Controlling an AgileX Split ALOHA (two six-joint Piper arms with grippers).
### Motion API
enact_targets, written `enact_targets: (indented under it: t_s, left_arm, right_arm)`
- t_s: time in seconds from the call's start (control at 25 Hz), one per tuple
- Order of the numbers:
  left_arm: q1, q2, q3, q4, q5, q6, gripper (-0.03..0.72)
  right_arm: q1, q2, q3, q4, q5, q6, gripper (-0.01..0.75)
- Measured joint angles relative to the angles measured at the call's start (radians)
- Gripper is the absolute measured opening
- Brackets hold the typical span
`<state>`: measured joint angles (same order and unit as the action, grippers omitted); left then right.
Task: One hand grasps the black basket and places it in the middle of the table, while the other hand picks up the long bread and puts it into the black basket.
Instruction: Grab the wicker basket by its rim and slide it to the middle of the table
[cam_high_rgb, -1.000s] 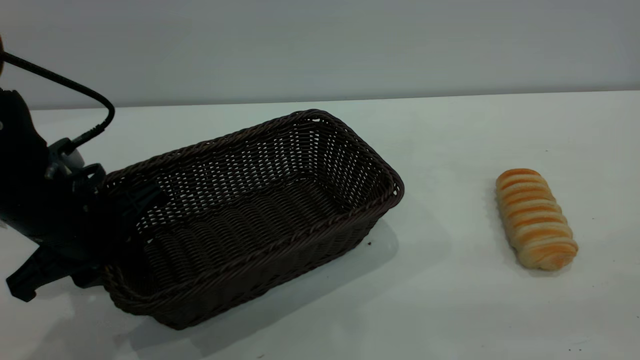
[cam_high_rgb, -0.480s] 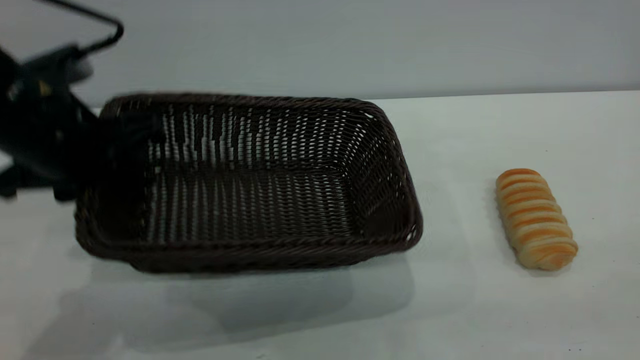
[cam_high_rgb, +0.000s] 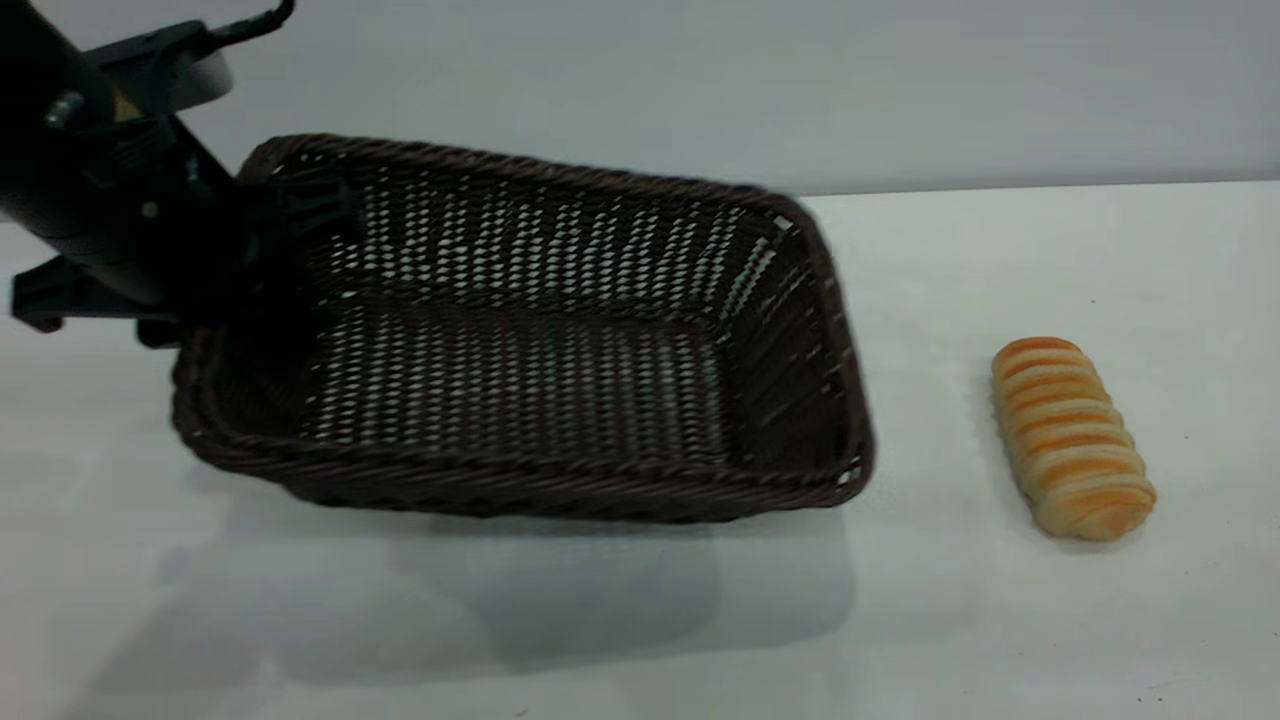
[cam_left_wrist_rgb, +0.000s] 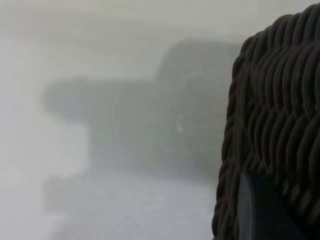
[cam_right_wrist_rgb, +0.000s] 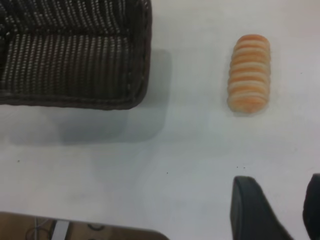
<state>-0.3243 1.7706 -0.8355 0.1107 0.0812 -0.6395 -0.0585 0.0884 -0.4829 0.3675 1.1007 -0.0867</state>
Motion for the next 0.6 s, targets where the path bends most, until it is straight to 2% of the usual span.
enact_targets:
  t_s: [0.6]
  left_arm:
    - [-0.045, 0.154, -0.002, -0.006, -0.088, -0.036, 0.225]
  right_arm:
    - [0.000, 0.000, 0.000, 0.002, 0.001, -0.001, 0.243]
